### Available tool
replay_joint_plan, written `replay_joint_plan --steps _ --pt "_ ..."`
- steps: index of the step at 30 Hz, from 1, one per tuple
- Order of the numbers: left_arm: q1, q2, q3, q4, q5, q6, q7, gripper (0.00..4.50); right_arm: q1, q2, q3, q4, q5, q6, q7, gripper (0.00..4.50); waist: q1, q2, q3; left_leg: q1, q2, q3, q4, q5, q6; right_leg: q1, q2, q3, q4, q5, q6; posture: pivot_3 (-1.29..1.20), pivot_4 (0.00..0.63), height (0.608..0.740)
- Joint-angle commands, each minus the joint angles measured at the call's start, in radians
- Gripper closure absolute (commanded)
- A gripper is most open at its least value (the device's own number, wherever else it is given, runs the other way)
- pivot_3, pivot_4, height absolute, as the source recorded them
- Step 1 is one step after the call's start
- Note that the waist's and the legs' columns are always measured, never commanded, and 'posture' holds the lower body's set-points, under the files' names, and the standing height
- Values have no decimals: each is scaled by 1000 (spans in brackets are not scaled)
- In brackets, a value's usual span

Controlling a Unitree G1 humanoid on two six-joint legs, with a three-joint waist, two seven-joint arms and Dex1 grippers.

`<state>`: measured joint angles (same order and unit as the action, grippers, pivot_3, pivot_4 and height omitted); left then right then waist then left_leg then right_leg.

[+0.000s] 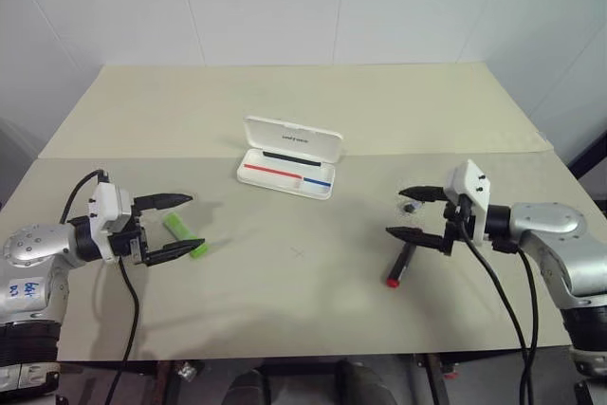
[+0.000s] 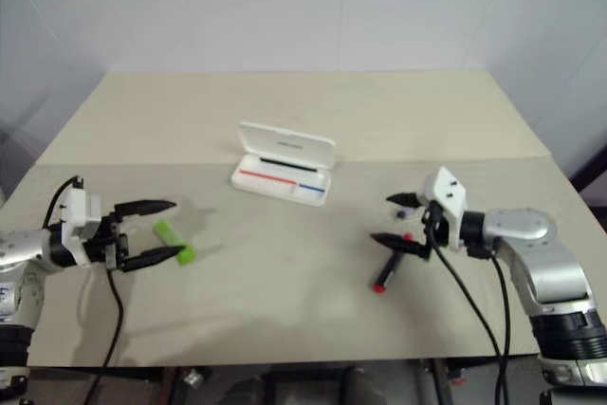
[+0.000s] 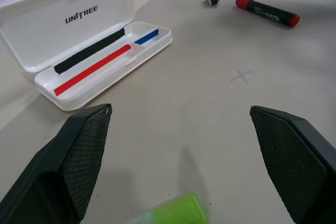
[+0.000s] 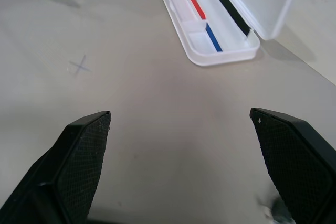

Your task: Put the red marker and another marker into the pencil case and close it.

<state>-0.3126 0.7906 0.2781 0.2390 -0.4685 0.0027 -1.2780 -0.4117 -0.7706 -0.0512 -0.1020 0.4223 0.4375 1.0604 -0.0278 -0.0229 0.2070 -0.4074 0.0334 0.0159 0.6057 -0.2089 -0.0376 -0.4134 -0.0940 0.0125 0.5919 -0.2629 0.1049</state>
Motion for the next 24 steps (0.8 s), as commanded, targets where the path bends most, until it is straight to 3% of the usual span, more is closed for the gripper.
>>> replay_joint_plan --steps 1,8,14,24 --pt "-29 8 8 -31 -21 11 3 21 -30 27 -3 -41 18 -1 -21 0 0 0 0 0 0 0 0 0 0 0 0 0 0 0 0 0 150 740" --pt "-36 21 9 -55 -37 50 -16 21 -99 98 75 -13 -43 -17 -53 0 0 0 0 0 1 0 2 0 0 0 1 0 1 0 -1 0 150 740" --pt "-23 8 44 -111 -77 75 10 21 -268 166 204 80 -132 75 -100 0 -5 0 0 0 1 0 3 0 0 0 1 0 2 0 -1 0 150 740" --pt "32 -34 75 -213 -105 88 101 21 -583 315 352 576 -335 -21 -99 0 -2 0 0 -1 2 -1 4 -1 0 -1 1 -1 3 1 -1 0 150 740"
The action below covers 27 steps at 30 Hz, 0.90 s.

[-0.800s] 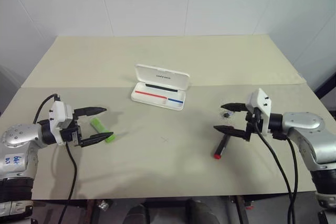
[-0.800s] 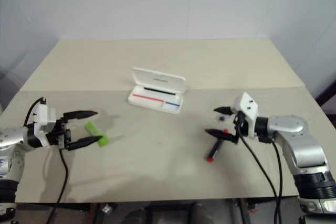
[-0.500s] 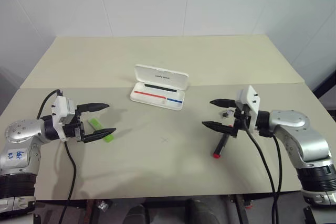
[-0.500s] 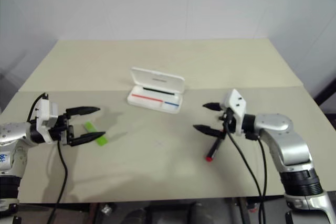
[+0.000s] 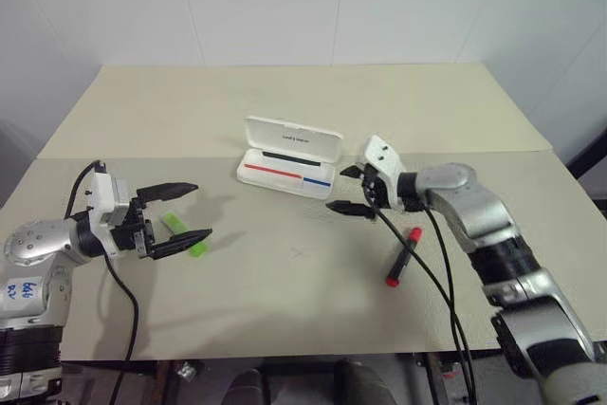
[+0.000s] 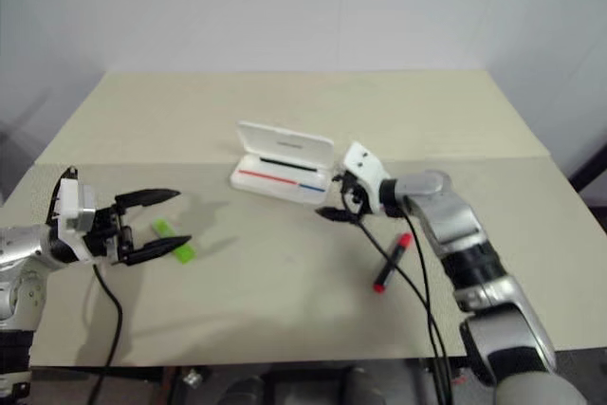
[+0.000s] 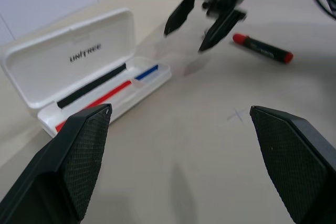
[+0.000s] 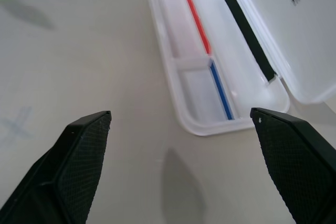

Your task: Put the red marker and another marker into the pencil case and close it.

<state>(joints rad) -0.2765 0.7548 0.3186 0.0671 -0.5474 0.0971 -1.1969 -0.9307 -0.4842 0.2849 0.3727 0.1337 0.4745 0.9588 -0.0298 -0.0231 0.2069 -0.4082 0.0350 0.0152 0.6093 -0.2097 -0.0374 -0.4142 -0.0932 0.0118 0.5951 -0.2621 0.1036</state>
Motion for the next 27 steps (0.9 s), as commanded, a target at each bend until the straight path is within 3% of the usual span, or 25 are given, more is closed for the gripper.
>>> replay_joint_plan --steps 1,8,20,27 --pt "-9 0 40 -41 -27 -11 29 21 -92 48 23 154 -61 -77 5 0 -1 0 0 0 0 0 0 0 0 0 0 0 0 0 0 0 150 740" --pt "7 2 67 -74 -43 0 57 21 -231 141 35 419 -137 -142 38 0 -5 0 0 0 0 0 -1 0 0 -1 0 0 1 2 3 0 150 740" --pt "58 6 100 -122 -59 10 100 21 -250 197 20 434 -146 -165 149 0 -14 0 0 0 1 0 -3 -1 -1 -3 1 -1 5 6 10 0 150 740" --pt "55 5 96 -128 -54 9 117 21 -234 225 40 461 -181 -168 127 0 -25 0 0 0 1 0 -3 -1 -2 -3 1 -1 5 5 10 0 150 740"
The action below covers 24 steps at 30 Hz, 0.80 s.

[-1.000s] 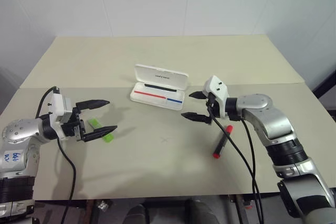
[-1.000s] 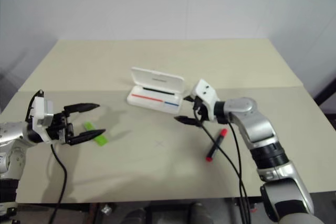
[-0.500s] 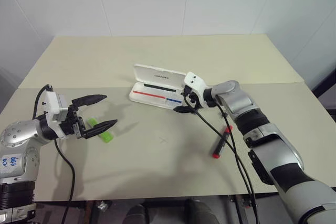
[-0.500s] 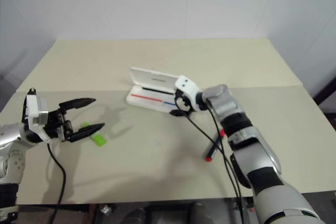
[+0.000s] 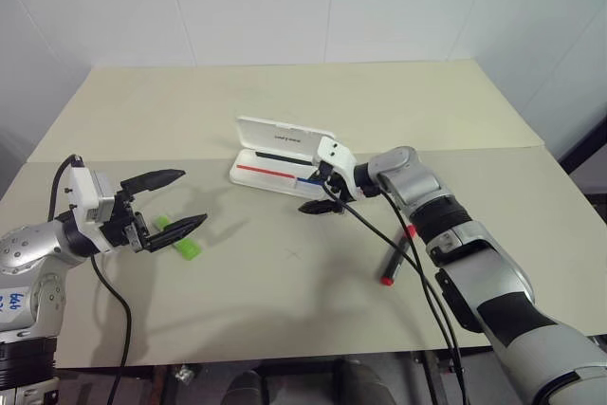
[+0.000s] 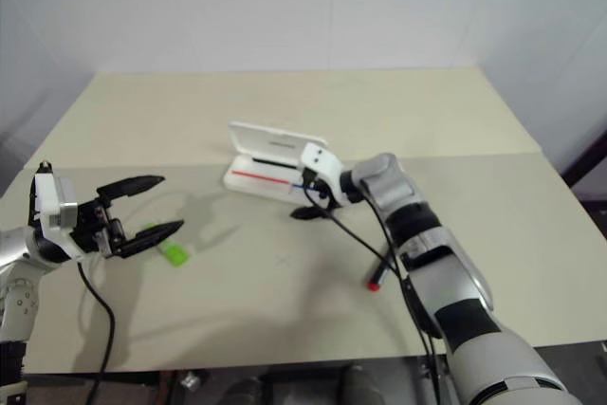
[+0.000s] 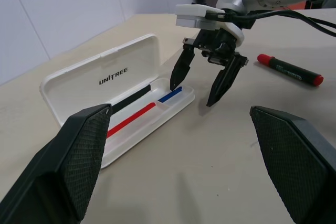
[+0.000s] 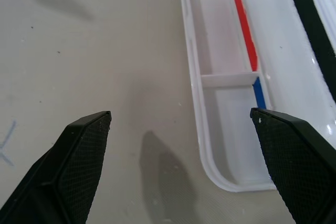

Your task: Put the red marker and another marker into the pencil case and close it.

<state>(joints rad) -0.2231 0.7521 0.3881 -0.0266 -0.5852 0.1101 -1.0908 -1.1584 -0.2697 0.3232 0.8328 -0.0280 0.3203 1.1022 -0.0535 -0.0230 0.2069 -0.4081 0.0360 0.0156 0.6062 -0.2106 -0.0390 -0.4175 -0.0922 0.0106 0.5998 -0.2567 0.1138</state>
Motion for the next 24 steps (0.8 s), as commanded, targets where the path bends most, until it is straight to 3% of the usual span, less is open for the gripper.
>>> replay_joint_plan --steps 1,11,24 --pt "2 8 26 -35 -16 -3 12 21 -8 16 5 19 -33 -17 -33 0 -3 0 0 0 0 0 0 0 0 0 0 0 0 0 0 0 150 740" --pt "-2 9 15 -41 -23 16 11 21 -44 53 -14 139 -75 -39 -110 0 -2 0 0 1 0 0 -1 0 0 0 0 0 1 0 0 0 150 740" --pt "-37 3 -5 -15 -11 10 6 0 -55 24 -29 113 -84 -32 -93 4426 -1 0 0 0 0 0 -3 0 -1 -1 -1 -2 0 -1 -2 0 150 740"
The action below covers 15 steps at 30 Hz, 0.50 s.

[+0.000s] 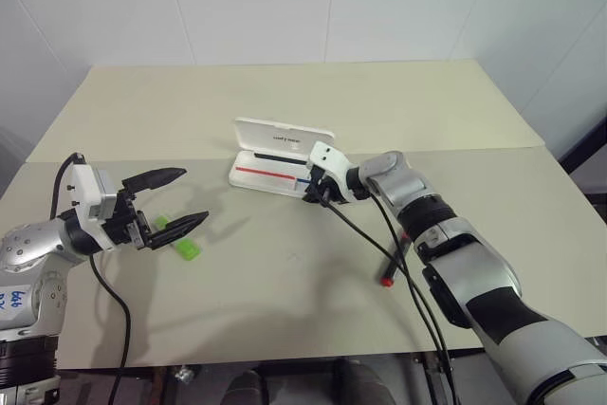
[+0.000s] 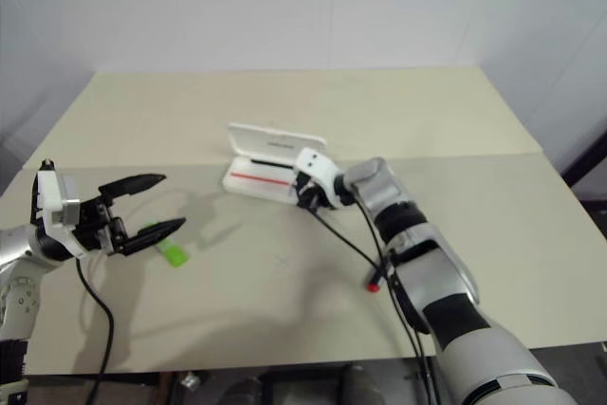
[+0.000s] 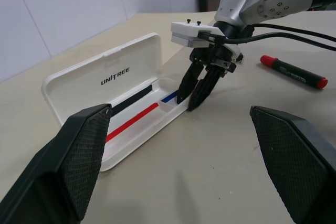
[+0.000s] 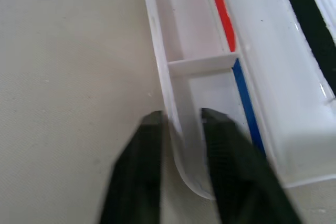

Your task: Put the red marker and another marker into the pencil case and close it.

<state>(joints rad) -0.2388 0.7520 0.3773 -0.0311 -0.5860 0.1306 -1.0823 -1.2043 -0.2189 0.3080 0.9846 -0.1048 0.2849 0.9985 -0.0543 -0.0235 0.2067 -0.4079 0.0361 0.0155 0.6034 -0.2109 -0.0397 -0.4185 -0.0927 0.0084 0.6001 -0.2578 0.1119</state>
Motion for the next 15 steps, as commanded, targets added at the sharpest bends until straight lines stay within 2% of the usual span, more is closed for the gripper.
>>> replay_joint_plan --steps 1,5,15 --pt "-26 2 2 -6 -10 -12 -4 0 0 -34 -18 -65 -1 3 19 4469 1 0 0 0 0 0 0 0 0 0 0 0 0 0 0 0 150 740" --pt "-47 -8 -16 11 -5 -16 -11 0 59 -71 -25 -222 22 41 65 4469 1 0 0 0 0 0 0 0 0 0 0 0 0 0 0 0 150 740" --pt "-111 -55 -84 67 6 -30 -39 0 371 -234 29 -889 58 231 174 4469 4 0 0 0 0 0 1 0 0 -1 1 0 2 -1 2 0 150 740"
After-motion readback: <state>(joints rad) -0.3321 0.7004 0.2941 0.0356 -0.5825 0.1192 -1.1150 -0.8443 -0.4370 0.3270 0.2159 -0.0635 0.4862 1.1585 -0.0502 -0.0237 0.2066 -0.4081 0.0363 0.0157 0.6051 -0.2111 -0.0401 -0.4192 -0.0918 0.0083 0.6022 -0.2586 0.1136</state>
